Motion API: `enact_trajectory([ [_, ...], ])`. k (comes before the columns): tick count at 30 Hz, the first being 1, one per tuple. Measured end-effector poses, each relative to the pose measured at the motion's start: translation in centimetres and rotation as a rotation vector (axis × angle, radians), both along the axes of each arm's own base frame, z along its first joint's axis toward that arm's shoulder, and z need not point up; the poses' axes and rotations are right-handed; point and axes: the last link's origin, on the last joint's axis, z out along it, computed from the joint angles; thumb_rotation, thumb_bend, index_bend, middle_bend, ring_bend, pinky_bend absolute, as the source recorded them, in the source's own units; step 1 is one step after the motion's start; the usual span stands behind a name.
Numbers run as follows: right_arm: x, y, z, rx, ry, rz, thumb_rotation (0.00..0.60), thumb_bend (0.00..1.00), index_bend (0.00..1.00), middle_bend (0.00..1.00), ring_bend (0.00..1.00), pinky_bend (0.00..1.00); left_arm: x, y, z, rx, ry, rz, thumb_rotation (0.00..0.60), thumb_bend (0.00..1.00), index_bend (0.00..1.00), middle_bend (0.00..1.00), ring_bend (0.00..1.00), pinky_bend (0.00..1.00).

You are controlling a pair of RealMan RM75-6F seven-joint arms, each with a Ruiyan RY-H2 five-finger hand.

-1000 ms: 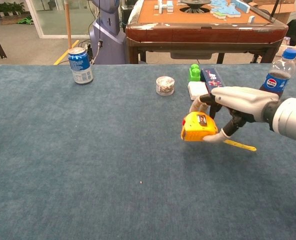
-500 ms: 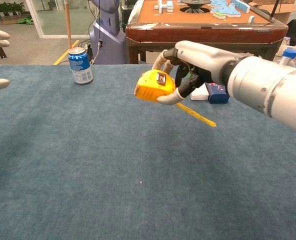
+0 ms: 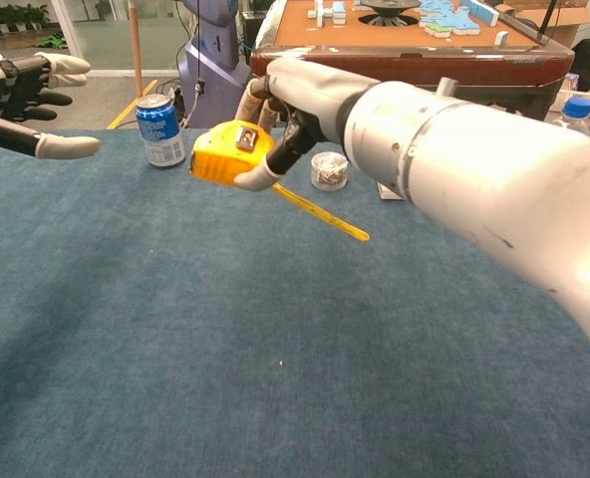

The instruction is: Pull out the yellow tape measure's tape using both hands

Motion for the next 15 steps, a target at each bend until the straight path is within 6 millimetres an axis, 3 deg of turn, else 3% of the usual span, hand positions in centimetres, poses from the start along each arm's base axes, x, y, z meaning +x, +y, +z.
enact_trajectory([
  [6, 1.1, -0.6, -0.2, -0.010, 0.021, -0.009, 0.600, 0.64, 0.59, 0.57, 0.43, 0.22, 0.6, 0.3, -0.9, -0.015, -0.007, -0.003, 0.600, 0.21, 0.00, 0.00, 0.00, 0.00],
  [15, 0.9, -1.6, -0.8, -0.027, 0.037, -0.038, 0.600, 0.64, 0.59, 0.57, 0.43, 0.22, 1.2, 0.8, -2.2, -0.038, -0.017, -0.008, 0.600, 0.21, 0.00, 0.00, 0.00, 0.00],
])
